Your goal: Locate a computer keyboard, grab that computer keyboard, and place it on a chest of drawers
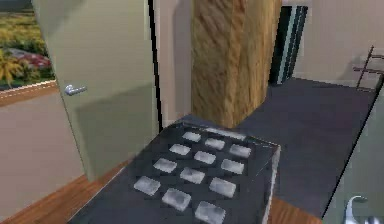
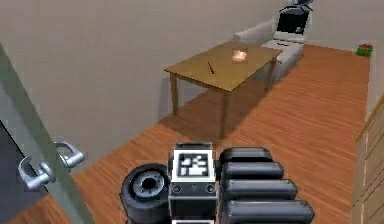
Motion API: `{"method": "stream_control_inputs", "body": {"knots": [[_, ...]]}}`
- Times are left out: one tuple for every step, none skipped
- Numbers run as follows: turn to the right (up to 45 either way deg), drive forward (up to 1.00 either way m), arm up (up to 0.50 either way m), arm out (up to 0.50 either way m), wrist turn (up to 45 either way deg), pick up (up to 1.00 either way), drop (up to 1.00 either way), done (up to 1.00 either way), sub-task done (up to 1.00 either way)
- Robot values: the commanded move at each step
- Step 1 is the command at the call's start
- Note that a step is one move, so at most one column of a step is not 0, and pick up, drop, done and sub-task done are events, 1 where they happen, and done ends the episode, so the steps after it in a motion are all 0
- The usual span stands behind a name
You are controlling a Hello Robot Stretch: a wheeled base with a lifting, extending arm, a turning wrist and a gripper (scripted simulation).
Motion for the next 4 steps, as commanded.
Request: {"method": "stream_control_inputs", "body": {"knots": [[0.0,0.5,0.0,0.0,0.0,0.0,0.0,0.0,0.0],[-21.0,0.0,0.0,0.0,0.0,0.0,0.0,0.0,0.0],[0.0,0.1,0.0,0.0,0.0,0.0,0.0,0.0,0.0],[45.0,0.0,0.0,0.0,0.0,0.0,0.0,0.0,0.0]]}}
